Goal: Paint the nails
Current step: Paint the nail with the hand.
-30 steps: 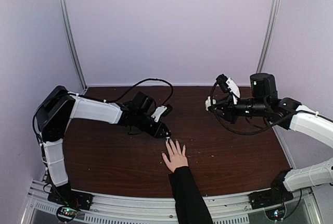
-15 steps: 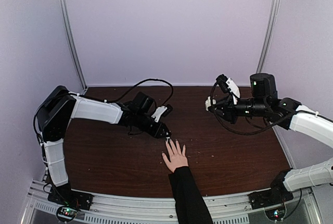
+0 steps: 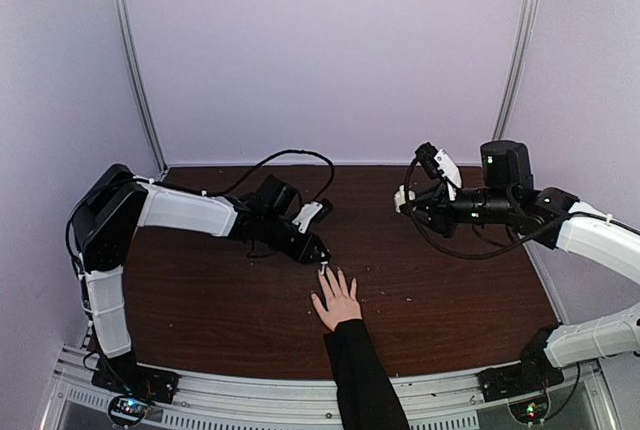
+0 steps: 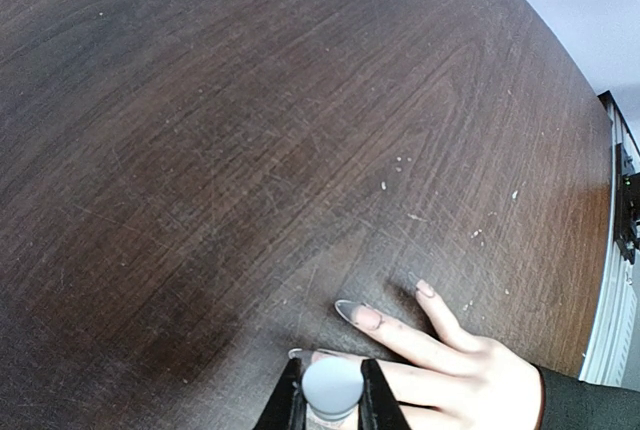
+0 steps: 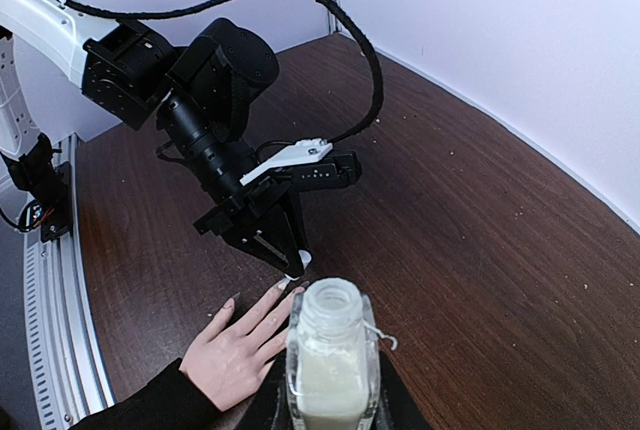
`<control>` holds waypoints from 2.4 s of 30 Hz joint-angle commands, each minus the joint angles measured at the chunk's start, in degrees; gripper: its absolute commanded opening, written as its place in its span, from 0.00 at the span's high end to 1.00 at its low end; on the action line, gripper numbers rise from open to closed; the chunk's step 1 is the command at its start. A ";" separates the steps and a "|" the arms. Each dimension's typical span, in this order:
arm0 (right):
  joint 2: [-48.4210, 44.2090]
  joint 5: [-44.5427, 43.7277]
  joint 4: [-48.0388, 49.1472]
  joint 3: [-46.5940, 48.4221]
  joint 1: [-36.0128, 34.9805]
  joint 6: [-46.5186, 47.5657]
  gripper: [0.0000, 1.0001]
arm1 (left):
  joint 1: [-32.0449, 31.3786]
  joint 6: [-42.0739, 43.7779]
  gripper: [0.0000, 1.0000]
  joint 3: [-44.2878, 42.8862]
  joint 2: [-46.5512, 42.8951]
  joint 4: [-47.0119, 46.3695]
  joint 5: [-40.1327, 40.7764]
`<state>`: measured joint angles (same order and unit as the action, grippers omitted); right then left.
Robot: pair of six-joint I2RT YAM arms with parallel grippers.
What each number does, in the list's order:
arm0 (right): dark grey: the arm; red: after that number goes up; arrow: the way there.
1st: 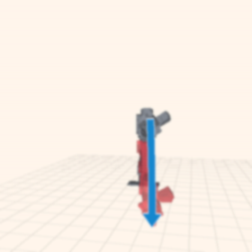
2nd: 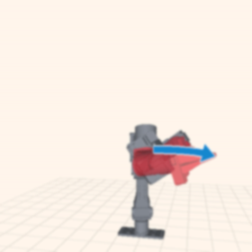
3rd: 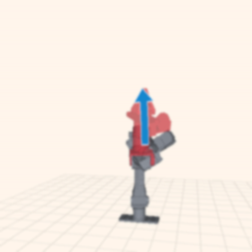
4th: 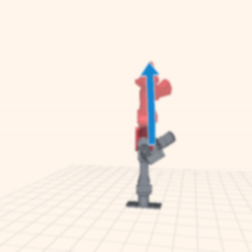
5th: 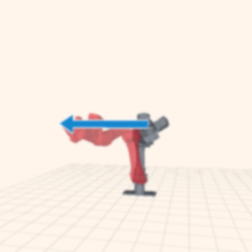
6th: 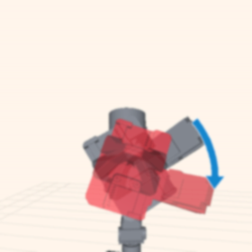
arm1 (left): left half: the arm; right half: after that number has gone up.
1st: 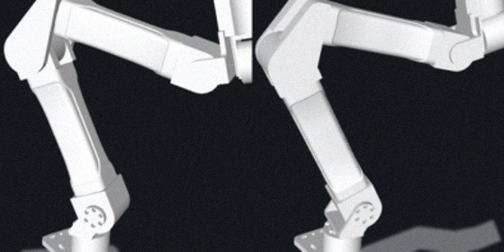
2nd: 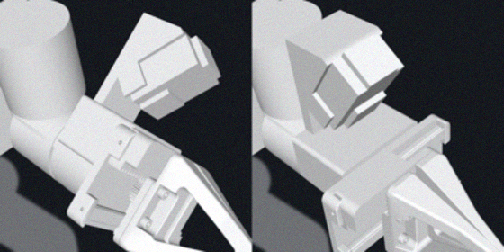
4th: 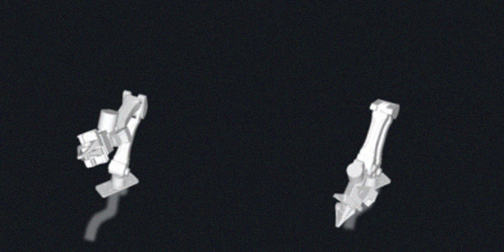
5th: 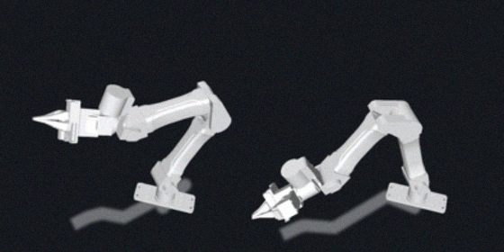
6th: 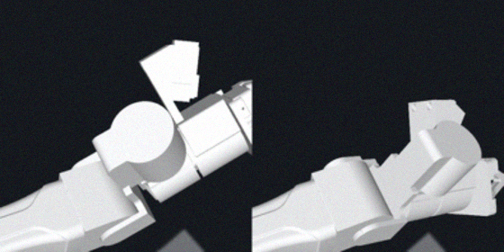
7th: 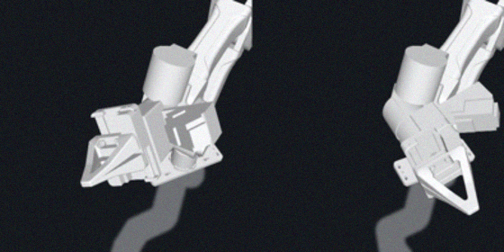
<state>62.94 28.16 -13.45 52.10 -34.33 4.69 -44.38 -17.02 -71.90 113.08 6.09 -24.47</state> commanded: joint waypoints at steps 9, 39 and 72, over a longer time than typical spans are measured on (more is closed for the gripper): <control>-1.42 -1.13 1.52 -0.50 0.32 -0.03 1.00 | -0.27 0.71 1.00 -0.22 0.42 -0.87 0.91; -1.50 -1.34 1.41 -0.59 0.39 -0.03 1.00 | 0.00 1.11 1.00 -0.43 0.29 0.92 4.37; -1.90 -1.41 1.32 -0.68 0.34 -0.03 1.00 | 1.16 -0.12 1.00 0.26 -2.60 -0.12 6.08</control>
<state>62.85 28.10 -13.47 52.07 -34.30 4.69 -43.81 -16.99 -71.90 113.03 7.84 -19.25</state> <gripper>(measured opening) 0.212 0.147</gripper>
